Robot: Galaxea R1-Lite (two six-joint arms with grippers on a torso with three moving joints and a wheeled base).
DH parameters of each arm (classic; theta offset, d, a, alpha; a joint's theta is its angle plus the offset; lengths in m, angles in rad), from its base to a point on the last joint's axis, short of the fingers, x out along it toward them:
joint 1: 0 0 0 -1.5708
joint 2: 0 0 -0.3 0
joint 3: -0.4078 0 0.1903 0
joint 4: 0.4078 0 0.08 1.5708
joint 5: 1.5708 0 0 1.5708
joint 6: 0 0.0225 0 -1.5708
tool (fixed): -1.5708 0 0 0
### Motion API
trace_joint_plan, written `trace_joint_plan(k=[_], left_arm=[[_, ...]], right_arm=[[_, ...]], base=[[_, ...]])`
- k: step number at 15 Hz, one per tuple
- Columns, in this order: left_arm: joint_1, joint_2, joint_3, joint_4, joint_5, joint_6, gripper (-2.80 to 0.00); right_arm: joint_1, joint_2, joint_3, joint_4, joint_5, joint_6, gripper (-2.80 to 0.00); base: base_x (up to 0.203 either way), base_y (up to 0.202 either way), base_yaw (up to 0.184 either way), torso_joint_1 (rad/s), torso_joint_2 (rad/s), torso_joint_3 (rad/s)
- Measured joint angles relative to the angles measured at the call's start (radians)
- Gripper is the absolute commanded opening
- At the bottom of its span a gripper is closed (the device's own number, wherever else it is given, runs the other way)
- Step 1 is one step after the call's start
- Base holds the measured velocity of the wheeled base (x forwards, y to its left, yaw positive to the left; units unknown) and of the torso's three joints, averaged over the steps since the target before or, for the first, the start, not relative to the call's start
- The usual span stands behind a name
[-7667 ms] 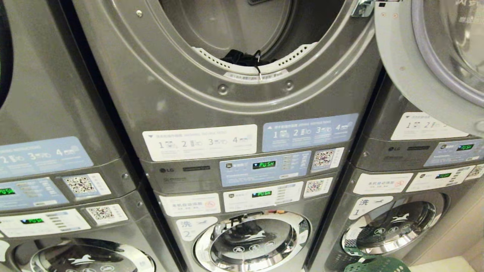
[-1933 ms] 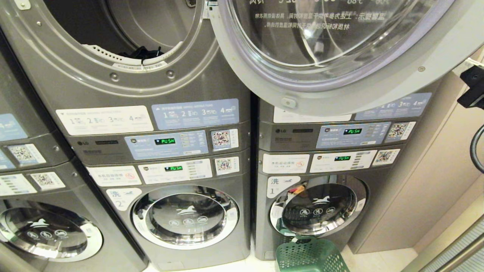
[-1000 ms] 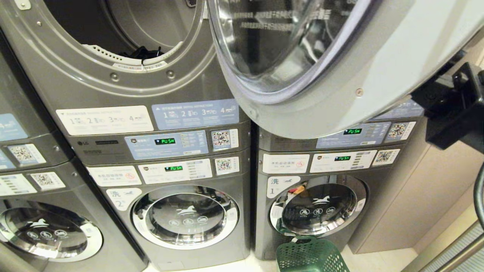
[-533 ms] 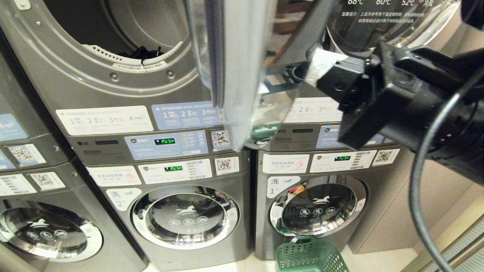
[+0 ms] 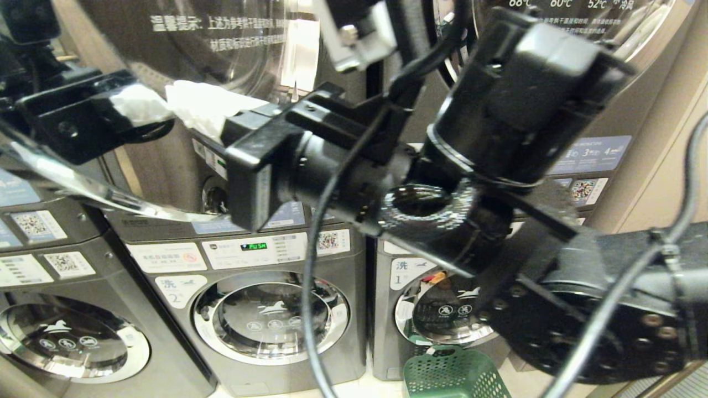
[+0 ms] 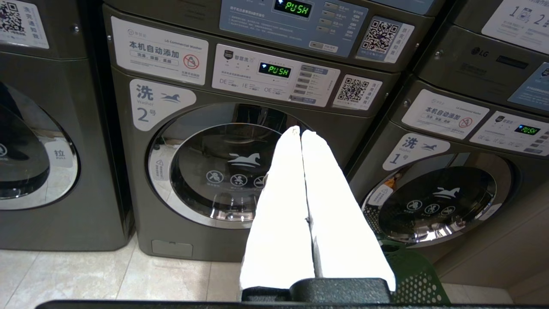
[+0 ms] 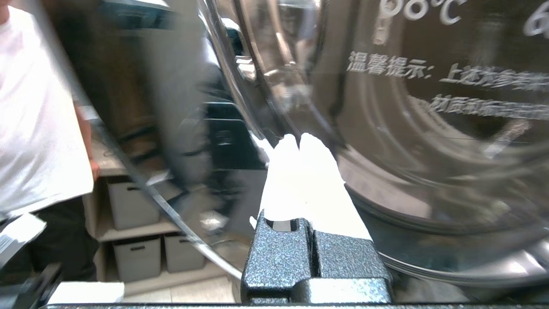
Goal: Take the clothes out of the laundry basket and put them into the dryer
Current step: Close the dryer
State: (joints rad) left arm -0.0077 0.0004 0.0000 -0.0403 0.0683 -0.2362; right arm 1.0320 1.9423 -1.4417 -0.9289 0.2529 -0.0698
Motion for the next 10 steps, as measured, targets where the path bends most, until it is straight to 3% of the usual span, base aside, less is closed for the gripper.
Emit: trace_joint_plan(k=[3,5,7,10], left_arm=[[0.0,0.0,0.0,0.0,0.0,0.0,-2.8],[0.0,0.0,0.0,0.0,0.0,0.0,-2.8],[0.0,0.0,0.0,0.0,0.0,0.0,-2.8],[0.0,0.0,0.0,0.0,0.0,0.0,-2.8]], right_arm=[[0.033,0.187,-0.269,0.004,-0.052,0.0,-2.8],[0.046,0.302,-0.431,0.017,-0.139,-0.004,-2.8],[0.044,0.353,-0.491,0.026,-0.239,-0.015,-2.8],[0.002,0.296,-0.452,0.059,-0.276,-0.06,-2.8]], base=[[0.0,0.0,0.0,0.0,0.0,0.0],[0.0,0.0,0.0,0.0,0.0,0.0],[0.0,0.0,0.0,0.0,0.0,0.0],[0.0,0.0,0.0,0.0,0.0,0.0]])
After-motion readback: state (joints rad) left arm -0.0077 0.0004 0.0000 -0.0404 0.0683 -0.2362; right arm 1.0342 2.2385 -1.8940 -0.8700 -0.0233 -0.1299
